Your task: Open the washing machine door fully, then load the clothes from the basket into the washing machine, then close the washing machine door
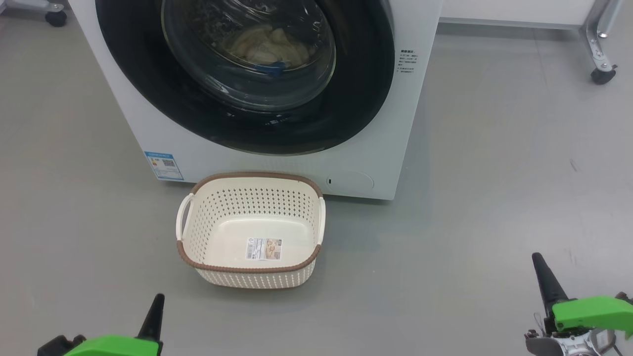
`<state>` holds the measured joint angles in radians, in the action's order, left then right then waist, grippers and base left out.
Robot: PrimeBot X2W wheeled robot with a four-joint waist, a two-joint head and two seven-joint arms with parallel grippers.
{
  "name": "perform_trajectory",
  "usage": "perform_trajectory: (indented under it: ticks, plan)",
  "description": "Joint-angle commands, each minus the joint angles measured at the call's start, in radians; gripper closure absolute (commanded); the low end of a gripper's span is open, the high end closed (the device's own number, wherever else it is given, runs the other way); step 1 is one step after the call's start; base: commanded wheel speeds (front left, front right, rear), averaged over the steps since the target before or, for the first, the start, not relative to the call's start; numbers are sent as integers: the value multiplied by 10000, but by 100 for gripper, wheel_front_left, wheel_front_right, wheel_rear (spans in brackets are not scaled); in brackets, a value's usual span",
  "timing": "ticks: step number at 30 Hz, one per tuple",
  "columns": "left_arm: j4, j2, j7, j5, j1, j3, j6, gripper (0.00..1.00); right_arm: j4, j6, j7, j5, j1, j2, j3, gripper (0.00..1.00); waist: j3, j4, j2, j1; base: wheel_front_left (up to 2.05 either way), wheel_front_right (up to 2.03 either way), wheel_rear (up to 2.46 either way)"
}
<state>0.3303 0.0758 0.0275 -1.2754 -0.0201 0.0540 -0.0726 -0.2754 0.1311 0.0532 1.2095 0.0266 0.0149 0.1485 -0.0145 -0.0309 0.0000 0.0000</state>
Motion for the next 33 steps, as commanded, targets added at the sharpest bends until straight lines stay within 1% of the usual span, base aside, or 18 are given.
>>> perform_trajectory:
  ticks: [1, 5, 31, 33]
  plan:
    - [-381, 44, 75, -311, -557, -462, -113, 100, 311, -2, 68, 379, -698, 257, -187, 100, 7, 18, 0, 0, 0, 0, 0]
    - [-425, 16, 149, -597, -587, -577, -158, 100, 311, -2, 118, 720, -759, 266, -202, 100, 17, 45, 0, 0, 0, 0, 0]
    - [-837, -242, 839, -3259, -873, -1650, -570, 100, 307, -4, 587, 3907, -1330, 351, -344, 100, 112, 302, 0, 0, 0, 0, 0]
    - [-848, -249, 858, -3331, -881, -1679, -581, 100, 307, -4, 599, 3992, -1345, 354, -348, 100, 114, 309, 0, 0, 0, 0, 0]
